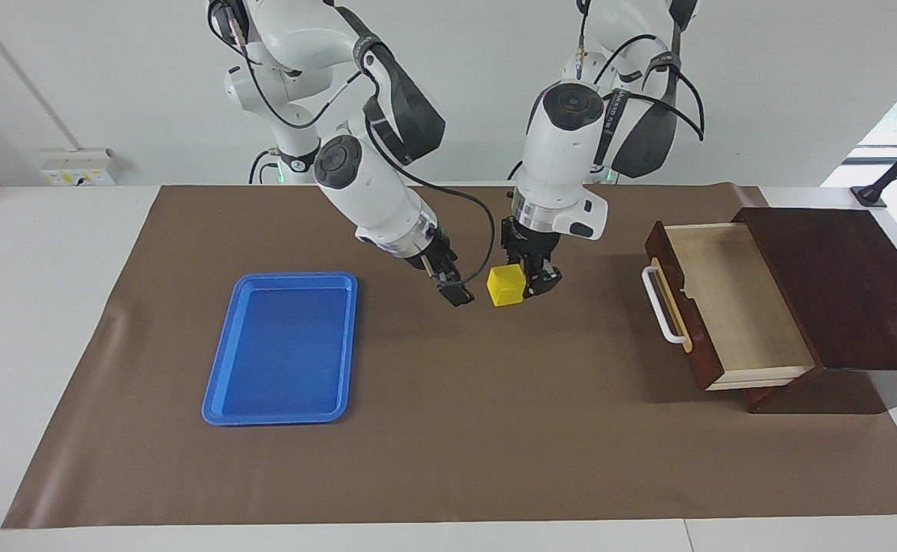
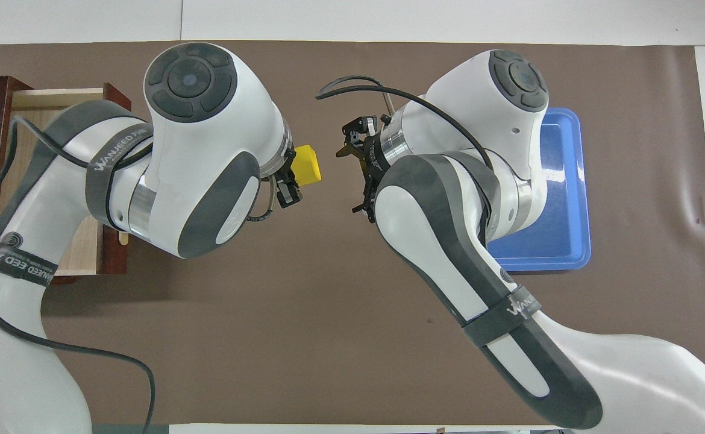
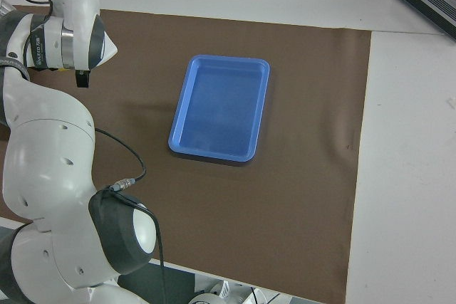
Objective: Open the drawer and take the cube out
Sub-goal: 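Grasp the yellow cube with the right gripper beside the left gripper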
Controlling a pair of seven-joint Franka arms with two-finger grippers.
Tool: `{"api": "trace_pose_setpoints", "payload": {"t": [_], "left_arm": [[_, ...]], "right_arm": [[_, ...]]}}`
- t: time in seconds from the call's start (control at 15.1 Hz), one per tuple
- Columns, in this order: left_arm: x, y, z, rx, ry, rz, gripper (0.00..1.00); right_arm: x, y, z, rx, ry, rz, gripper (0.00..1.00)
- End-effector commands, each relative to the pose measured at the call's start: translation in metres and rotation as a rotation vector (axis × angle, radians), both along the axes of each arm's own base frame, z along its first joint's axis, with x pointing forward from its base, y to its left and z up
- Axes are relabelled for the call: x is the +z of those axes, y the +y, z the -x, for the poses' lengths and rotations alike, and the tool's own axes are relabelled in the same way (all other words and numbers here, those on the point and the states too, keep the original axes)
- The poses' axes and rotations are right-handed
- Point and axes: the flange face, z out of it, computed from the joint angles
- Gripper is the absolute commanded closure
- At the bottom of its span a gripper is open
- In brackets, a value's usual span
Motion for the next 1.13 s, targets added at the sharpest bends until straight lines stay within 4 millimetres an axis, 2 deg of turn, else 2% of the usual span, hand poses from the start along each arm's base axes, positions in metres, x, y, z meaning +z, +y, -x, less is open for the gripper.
{"api": "trace_pose_setpoints", "payload": {"t": [0.0,0.4,0.6,1.06], "left_arm": [[0.000,0.003,-0.002,-0.005,-0.017,-0.014,1.00],[0.000,0.002,-0.002,-0.005,-0.016,-0.013,1.00],[0.000,0.002,-0.002,-0.005,-0.016,-0.013,1.00],[-0.001,0.003,-0.002,-0.005,-0.015,-0.014,1.00]], "right_arm": [[0.011,0.008,-0.021,0.012,0.001,0.011,0.00],[0.011,0.009,-0.023,-0.004,0.008,0.003,0.02],[0.014,0.022,-0.034,-0.025,0.015,-0.006,0.02],[0.011,0.039,-0.026,-0.025,0.029,-0.002,0.03]]}}
